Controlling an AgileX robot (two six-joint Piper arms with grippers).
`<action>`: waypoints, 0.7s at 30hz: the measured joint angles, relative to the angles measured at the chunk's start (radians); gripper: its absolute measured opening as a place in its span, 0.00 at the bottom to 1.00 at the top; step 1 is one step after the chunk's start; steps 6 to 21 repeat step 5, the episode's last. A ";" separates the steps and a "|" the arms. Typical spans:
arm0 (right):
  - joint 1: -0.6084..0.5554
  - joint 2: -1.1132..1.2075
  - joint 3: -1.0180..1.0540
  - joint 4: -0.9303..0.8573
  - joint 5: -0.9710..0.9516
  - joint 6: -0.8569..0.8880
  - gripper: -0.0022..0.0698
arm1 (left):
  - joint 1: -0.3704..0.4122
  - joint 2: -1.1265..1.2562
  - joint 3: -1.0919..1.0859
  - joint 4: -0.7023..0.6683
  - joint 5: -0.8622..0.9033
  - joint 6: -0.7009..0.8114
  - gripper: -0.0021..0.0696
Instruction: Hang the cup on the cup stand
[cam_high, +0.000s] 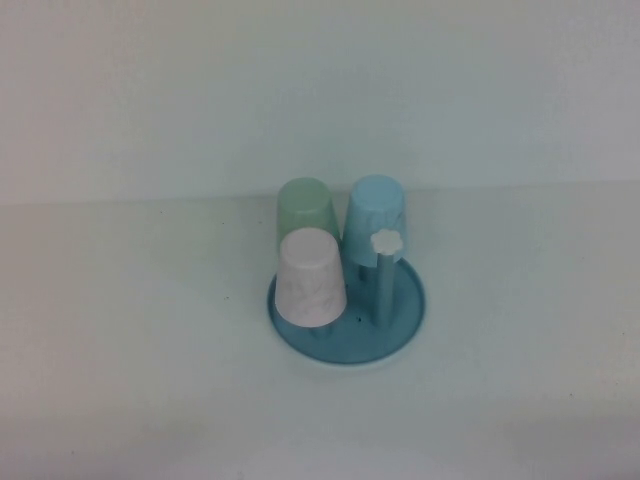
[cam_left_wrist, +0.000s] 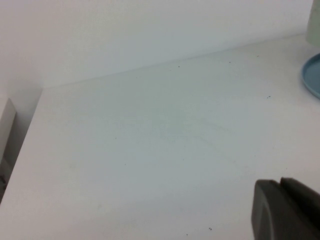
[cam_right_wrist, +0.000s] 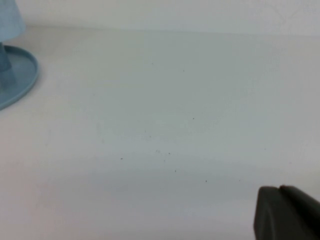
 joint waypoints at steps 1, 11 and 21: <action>0.000 0.000 0.000 -0.002 0.000 0.000 0.03 | 0.000 0.000 0.000 0.000 0.000 0.000 0.03; 0.000 0.000 0.000 -0.007 0.000 0.000 0.03 | 0.000 0.000 0.000 0.000 0.000 0.000 0.03; 0.000 0.000 0.000 -0.007 0.000 0.000 0.03 | 0.000 0.000 0.000 0.000 0.000 0.000 0.03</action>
